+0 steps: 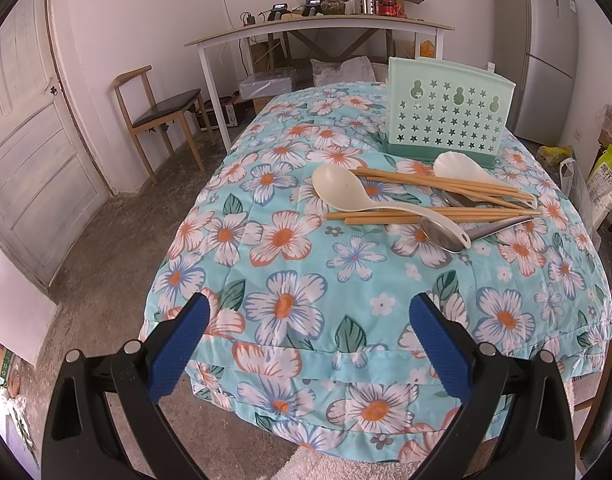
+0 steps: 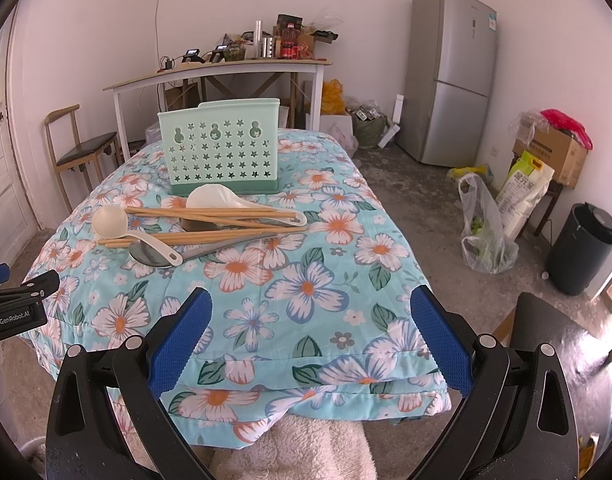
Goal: Organize utensils
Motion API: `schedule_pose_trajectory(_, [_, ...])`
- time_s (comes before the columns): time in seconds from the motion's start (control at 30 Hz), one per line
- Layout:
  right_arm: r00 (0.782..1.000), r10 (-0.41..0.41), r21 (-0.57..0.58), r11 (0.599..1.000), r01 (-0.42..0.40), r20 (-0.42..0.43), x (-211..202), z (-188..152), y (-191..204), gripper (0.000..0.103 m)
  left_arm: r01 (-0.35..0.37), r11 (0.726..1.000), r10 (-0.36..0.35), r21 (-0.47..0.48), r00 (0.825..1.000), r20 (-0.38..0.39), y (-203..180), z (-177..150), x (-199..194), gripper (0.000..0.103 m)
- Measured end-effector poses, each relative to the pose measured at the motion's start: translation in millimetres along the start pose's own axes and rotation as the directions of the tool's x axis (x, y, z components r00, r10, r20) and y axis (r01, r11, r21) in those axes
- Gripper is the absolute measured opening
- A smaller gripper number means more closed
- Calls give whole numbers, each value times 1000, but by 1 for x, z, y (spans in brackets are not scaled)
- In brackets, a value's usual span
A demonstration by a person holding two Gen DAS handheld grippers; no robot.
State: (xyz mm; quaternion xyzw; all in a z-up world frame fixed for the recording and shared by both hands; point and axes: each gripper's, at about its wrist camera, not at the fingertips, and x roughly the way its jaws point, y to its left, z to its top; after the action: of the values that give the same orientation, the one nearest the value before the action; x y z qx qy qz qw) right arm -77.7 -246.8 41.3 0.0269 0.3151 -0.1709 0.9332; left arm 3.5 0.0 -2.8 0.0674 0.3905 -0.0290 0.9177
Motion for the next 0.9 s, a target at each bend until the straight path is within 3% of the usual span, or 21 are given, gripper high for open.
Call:
schedule_pose_trajectory(0.53, [1000, 2, -1, 1000, -2, 3, -5, 2, 0, 95, -4, 1000, 4, -1, 1000, 0, 2, 2, 0, 98])
schedule_pose_trajectory(0.9, [999, 39, -20, 999, -40, -29, 12, 6, 11, 95, -1, 1000, 0, -18, 998, -61, 12, 5, 23, 98])
